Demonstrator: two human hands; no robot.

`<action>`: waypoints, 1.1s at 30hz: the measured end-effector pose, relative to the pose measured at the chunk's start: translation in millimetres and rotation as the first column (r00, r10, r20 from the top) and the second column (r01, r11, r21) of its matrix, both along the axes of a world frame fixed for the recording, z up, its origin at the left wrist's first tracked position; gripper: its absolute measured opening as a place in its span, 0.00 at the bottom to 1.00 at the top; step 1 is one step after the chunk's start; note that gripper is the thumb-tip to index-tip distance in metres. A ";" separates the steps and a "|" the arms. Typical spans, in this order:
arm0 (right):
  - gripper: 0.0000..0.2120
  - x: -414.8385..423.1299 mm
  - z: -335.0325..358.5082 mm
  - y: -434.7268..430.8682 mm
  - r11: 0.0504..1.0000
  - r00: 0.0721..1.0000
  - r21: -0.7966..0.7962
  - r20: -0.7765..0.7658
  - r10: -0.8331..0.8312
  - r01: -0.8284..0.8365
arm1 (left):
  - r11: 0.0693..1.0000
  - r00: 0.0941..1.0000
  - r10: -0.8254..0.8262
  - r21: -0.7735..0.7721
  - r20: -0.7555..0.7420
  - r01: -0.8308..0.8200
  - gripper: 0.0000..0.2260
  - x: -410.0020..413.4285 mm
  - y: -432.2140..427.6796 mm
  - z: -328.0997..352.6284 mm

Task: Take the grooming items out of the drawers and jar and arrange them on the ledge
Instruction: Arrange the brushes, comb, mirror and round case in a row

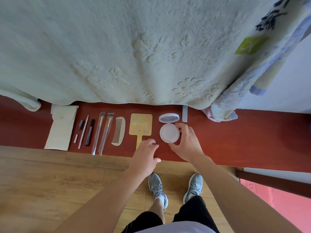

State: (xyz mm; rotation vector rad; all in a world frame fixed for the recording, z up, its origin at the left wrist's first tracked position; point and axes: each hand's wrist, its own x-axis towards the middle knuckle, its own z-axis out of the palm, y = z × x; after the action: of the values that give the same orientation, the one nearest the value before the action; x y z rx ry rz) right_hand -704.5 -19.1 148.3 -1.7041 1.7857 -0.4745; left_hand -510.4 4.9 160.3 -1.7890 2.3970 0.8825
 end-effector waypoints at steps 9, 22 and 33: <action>0.33 5.7 -1.9 -0.5 0.999 1.000 -0.021 -0.004 -0.024 0.024 | 1.000 1.000 0.013 -0.014 -0.001 -0.013 0.26 -1.2 1.1 0.6; 0.32 14.8 0.0 0.9 1.000 0.997 -0.009 -0.073 -0.011 0.011 | 1.000 1.000 0.017 -0.011 0.002 -0.017 0.26 -1.7 1.8 0.4; 0.32 16.6 0.3 0.9 1.000 0.997 -0.012 -0.077 -0.028 0.027 | 1.000 1.000 0.014 -0.003 0.006 -0.014 0.27 -1.0 1.7 -0.1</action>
State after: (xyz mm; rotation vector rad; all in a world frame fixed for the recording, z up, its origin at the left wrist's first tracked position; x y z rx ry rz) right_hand -688.0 -18.2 148.7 -1.7284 1.8667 -0.4370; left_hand -511.5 6.7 160.2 -1.8086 2.3867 0.8743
